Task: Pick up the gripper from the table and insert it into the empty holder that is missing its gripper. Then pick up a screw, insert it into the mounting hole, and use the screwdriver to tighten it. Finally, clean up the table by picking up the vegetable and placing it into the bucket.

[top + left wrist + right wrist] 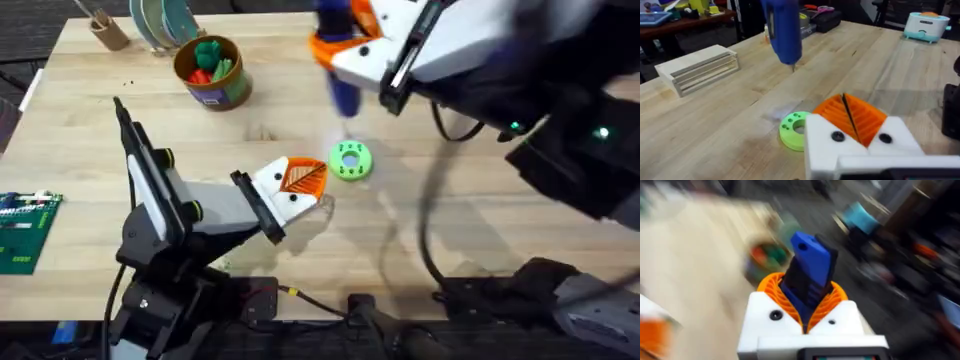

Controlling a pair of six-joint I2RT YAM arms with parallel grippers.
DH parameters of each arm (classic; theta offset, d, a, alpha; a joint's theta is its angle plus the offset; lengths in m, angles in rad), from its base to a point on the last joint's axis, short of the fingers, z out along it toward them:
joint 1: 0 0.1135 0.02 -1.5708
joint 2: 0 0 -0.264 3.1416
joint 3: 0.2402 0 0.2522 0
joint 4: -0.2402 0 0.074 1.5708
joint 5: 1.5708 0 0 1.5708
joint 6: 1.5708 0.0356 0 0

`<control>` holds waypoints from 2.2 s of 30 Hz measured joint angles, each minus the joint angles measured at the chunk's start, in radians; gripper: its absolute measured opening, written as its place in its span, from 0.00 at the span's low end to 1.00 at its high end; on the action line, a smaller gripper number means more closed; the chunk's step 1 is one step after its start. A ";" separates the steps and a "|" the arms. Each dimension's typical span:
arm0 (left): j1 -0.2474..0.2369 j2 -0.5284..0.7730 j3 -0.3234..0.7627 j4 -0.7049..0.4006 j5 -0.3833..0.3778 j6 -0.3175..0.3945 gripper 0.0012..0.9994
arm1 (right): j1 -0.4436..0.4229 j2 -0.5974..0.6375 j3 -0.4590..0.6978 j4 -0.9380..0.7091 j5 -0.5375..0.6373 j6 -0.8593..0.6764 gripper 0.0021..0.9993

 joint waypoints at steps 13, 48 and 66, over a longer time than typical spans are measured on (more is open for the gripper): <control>0.000 0.000 0.000 0.000 0.000 0.000 0.01 | -0.268 0.299 0.000 -0.075 0.359 -0.666 0.03; 0.000 0.000 0.000 0.000 0.000 0.000 0.01 | -0.257 0.541 0.029 -0.183 0.391 -0.810 0.99; 0.000 0.000 0.000 0.000 0.000 0.002 0.98 | -0.240 0.186 0.029 -0.347 0.504 -0.115 0.99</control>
